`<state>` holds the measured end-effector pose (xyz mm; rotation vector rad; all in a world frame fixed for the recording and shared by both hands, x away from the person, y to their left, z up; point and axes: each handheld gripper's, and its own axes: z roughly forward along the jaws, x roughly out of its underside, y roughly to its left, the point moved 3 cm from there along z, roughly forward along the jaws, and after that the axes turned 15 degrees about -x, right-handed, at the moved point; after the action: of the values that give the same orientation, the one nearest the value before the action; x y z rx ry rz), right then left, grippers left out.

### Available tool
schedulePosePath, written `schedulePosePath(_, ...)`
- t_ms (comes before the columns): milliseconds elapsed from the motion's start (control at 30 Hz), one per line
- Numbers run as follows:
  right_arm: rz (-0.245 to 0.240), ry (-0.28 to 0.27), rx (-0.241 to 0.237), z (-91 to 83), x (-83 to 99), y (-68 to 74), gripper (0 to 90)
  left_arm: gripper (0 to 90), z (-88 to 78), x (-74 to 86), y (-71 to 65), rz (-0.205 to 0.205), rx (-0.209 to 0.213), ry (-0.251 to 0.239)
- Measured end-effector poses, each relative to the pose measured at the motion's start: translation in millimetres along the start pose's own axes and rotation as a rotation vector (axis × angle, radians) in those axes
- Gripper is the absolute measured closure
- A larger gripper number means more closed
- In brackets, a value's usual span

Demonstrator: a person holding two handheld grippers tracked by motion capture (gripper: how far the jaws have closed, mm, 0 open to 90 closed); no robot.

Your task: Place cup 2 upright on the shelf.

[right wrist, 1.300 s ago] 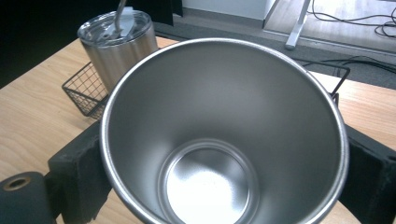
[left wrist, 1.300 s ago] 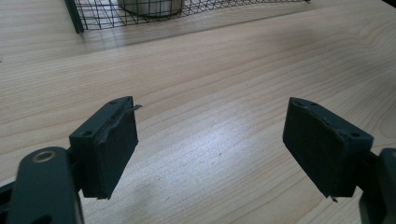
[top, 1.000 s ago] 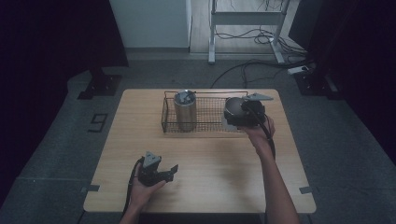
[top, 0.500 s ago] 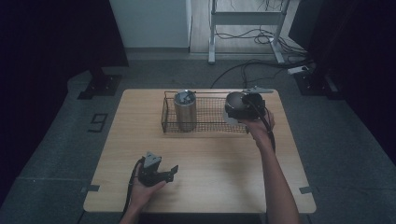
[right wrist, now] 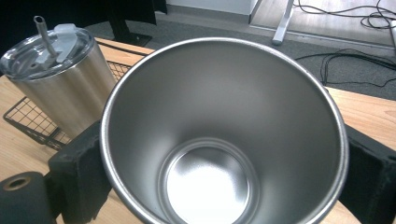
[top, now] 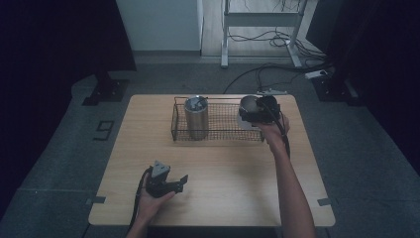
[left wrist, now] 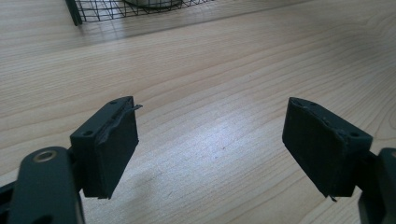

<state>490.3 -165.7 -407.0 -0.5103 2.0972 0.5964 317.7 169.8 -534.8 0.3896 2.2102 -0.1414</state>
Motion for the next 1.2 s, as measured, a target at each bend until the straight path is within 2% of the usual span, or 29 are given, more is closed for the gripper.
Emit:
schedulePosePath(167,0.0,-0.007,-0.011,5.4,-3.2,-3.6,7.0,18.6,-0.4,-0.1,2.2,-0.008,-0.003,-0.002)
schedulePosePath(300,-0.006,-0.006,-0.005,9.2,-7.2,-4.8,7.0,18.7,-0.8,-0.4,2.2,-0.013,0.009,-0.006)
schedulePosePath(567,-0.002,0.007,0.007,19.2,-12.9,-12.7,7.0,18.8,0.4,0.0,4.7,-0.015,0.001,-0.006)
schedulePosePath(933,-0.006,0.032,0.016,37.6,-11.5,-16.1,7.0,18.8,2.3,1.4,5.2,-0.013,0.003,0.003)
schedulePosePath(1200,0.003,0.031,0.011,40.8,-15.6,-18.8,7.0,18.8,3.0,2.1,4.1,-0.004,0.006,0.007)
